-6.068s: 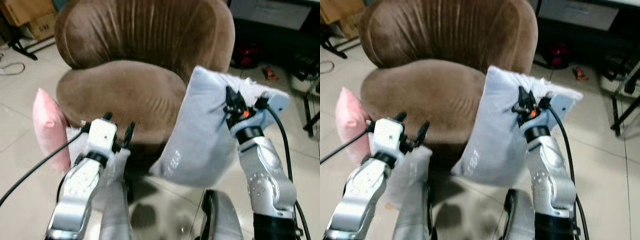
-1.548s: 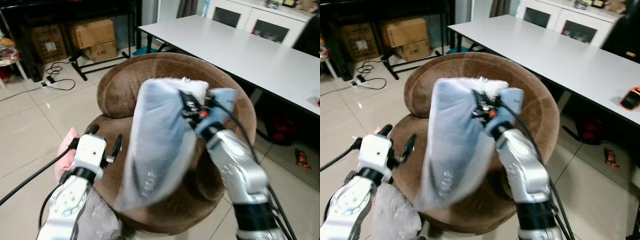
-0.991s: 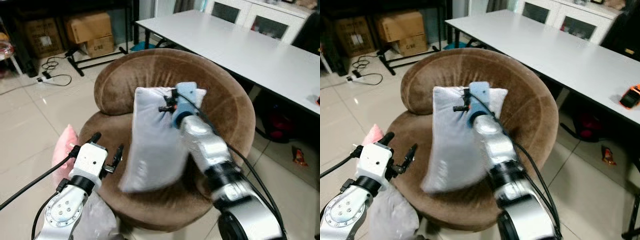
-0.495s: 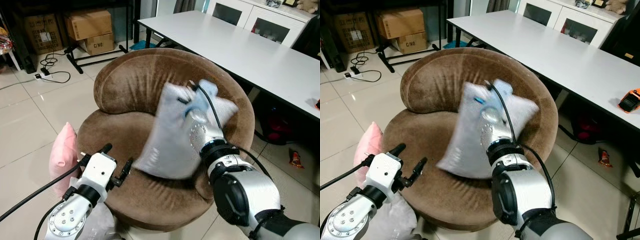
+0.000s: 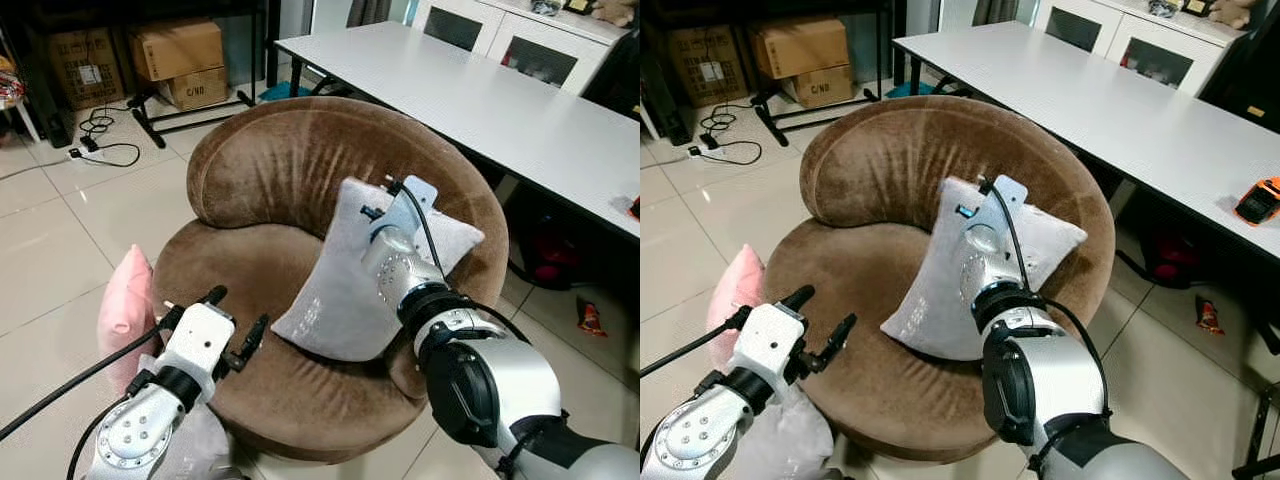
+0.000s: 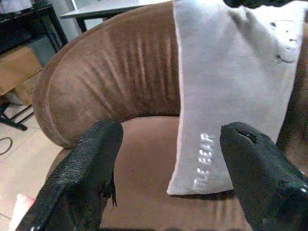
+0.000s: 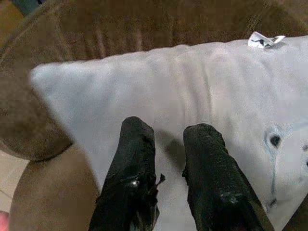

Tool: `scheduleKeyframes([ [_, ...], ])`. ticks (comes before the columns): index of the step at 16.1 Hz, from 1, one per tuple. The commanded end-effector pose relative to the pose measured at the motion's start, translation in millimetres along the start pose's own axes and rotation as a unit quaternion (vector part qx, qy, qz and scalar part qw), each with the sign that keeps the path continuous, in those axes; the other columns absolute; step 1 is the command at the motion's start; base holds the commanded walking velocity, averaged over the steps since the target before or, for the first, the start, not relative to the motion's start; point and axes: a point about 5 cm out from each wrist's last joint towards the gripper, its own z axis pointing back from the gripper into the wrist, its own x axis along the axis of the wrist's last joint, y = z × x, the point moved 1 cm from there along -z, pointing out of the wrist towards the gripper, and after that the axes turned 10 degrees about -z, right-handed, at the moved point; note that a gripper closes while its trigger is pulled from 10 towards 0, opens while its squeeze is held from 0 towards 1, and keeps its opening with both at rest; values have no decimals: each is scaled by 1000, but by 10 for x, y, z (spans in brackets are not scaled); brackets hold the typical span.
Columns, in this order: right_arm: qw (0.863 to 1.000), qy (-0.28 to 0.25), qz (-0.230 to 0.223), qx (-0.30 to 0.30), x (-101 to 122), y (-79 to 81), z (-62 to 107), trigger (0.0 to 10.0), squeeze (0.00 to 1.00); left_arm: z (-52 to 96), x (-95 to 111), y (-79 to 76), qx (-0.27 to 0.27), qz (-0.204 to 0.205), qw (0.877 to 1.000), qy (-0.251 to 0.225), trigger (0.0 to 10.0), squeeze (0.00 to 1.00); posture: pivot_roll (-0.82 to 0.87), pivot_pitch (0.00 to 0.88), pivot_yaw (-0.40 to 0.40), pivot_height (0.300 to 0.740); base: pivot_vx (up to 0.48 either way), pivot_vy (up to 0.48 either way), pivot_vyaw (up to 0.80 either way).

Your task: Move the pillow to the sofa from floor

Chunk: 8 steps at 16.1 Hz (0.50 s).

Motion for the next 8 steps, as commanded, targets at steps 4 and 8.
scheduleKeyframes([
  [4,996,-52,-46,47,315,123,-4,10000,1000,-67,59,1,-12,4,1000,-18,10000,0,162,0,-117,740,0,0,0],
  [8,975,-127,-6,182,631,-163,13,10000,0,-314,138,72,45,17,998,-28,10000,0,125,0,-93,740,0,0,0],
])
